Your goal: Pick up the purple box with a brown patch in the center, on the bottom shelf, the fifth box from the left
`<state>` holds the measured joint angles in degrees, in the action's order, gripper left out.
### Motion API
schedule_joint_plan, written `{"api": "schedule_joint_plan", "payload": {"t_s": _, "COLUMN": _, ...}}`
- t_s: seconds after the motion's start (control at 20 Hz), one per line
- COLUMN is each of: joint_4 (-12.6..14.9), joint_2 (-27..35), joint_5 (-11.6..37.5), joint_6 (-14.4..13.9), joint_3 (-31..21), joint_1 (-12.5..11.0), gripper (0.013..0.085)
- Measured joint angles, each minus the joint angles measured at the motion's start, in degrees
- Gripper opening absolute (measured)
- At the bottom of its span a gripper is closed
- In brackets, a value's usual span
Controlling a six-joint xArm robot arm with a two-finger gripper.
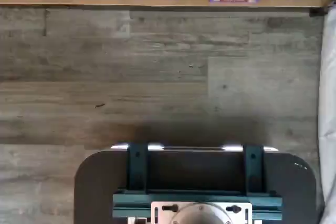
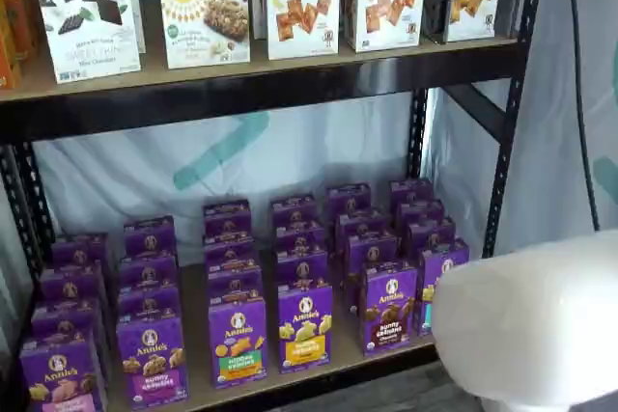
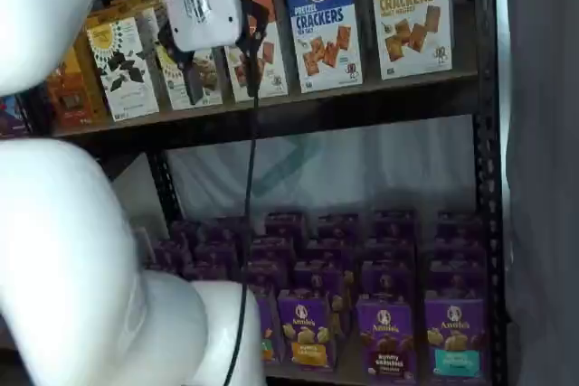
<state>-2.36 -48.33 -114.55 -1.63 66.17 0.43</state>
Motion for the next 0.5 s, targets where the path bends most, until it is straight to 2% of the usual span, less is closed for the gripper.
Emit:
{"api": "schedule_joint_plan", "payload": {"t_s": 0.05, "joint_4": -0.55, "joint_2": -0.02, "joint_5": 0.01, "joint_6": 0.26, "joint_3": -0.03, "joint_1": -0.49, "gripper": 0.085}}
{"api": "schedule_joint_plan", "payload": {"t_s": 0.1, "joint_4": -2.8, "joint_2": -0.14, "joint_5": 0.08, "joint_6": 1.27, "joint_3": -0.17, "joint_1": -2.61, "gripper": 0.085}}
{"api": "schedule_joint_plan", "payload": {"t_s": 0.2, "joint_4": -4.26, "joint_2": -0.29, "joint_5": 0.29, "joint_6": 1.96, "joint_3": -0.34, "joint_1": -3.8, "gripper": 0.085}}
{"api": "schedule_joint_plan", "payload": {"t_s": 0.5, "joint_4": -3.99, "joint_2": -0.92, "joint_5": 1.59, "joint_6": 2.0, "joint_3": -1.39, "joint_1": -3.51, "gripper": 0.085}}
